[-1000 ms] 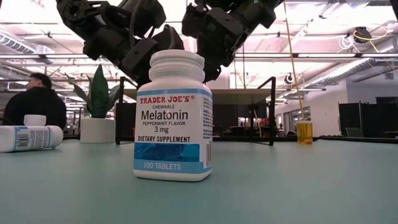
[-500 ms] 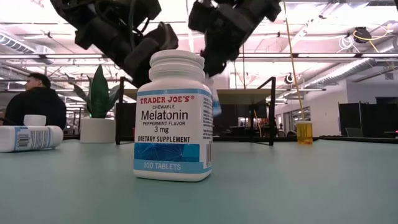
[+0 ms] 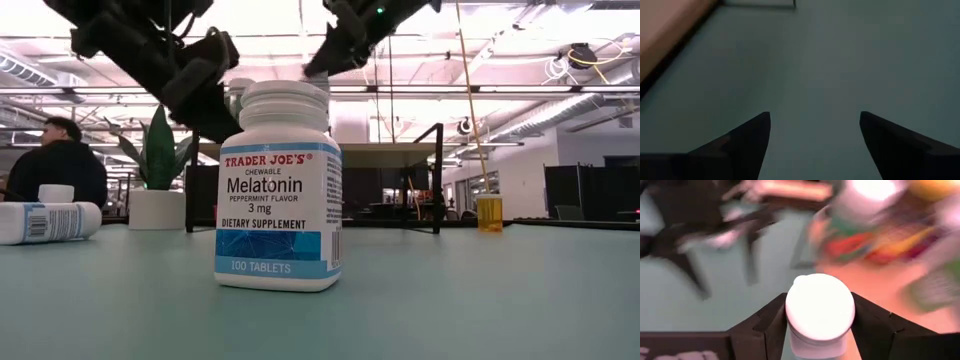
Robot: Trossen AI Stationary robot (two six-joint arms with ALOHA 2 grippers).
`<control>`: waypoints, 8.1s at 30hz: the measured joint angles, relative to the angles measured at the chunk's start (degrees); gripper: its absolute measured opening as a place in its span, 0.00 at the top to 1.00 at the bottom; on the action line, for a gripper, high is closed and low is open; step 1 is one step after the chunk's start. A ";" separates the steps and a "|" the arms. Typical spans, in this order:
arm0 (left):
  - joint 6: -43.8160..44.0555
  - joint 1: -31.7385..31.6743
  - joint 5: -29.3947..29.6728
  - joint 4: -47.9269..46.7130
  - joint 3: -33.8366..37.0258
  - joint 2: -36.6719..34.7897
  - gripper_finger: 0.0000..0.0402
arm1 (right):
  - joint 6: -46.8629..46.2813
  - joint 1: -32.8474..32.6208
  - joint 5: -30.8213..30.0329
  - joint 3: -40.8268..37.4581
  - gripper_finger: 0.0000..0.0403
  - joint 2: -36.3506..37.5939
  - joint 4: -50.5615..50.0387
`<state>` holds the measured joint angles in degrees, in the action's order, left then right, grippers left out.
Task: Pick and place medicine bottles onto shelf by color
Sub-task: Put the top right white blue pill bottle on the shelf aligned with the green pill bottle, then put the bottom white blue pill bottle on the shelf aligned with the white blue pill bottle
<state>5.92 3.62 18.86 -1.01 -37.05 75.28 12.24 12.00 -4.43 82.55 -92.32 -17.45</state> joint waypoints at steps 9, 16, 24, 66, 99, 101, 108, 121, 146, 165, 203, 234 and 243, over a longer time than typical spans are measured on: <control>-0.92 0.08 -4.99 4.02 3.63 -5.27 0.24 | 2.30 10.07 12.00 14.93 0.55 -9.30 -2.16; 0.22 0.02 -4.83 -1.05 3.62 -6.17 0.26 | 2.69 13.41 16.36 19.59 0.55 -16.04 -1.32; 0.49 0.33 -3.83 -0.43 3.62 -6.36 0.26 | 2.33 15.12 18.09 19.60 0.55 -19.47 -1.67; 0.62 0.33 -3.39 -1.49 3.62 -6.29 0.26 | 8.45 12.12 16.94 18.88 0.36 -11.11 -5.42; 32.08 12.02 -5.30 -15.59 0.05 -5.28 0.26 | -10.50 -10.72 6.45 -44.77 0.36 9.41 47.34; 23.15 13.94 -8.27 -7.45 0.10 -3.60 0.26 | -8.58 -10.70 8.14 -44.79 0.36 9.41 48.59; 2.55 20.62 -9.41 4.07 0.21 5.13 0.26 | -2.74 -9.70 9.03 -44.79 0.36 9.42 50.11; -8.81 19.12 -21.06 32.99 0.21 24.02 0.26 | -5.15 -5.79 9.03 -44.79 0.36 9.41 51.48; -6.76 18.94 -29.75 48.78 -2.88 34.69 0.26 | -10.50 -5.74 9.02 -44.87 0.36 9.41 44.79; -0.77 27.63 -7.83 44.36 -7.99 37.03 0.26 | -18.57 -19.54 -1.03 -54.30 0.36 12.19 55.83; 5.81 21.65 -0.14 34.16 -10.13 34.62 0.62 | -15.99 -28.66 6.03 -44.25 0.36 8.92 47.38; 7.96 21.53 7.79 32.49 -10.18 34.58 0.62 | -17.69 -29.39 -0.02 -33.93 0.31 -10.59 53.99; 8.12 21.57 8.24 32.92 -10.18 34.59 0.62 | -17.76 -28.92 -0.28 -33.93 0.47 -10.57 53.65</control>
<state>14.04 25.19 27.09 31.91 -47.22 109.87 -5.52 -16.92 -4.71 48.62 -102.89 36.19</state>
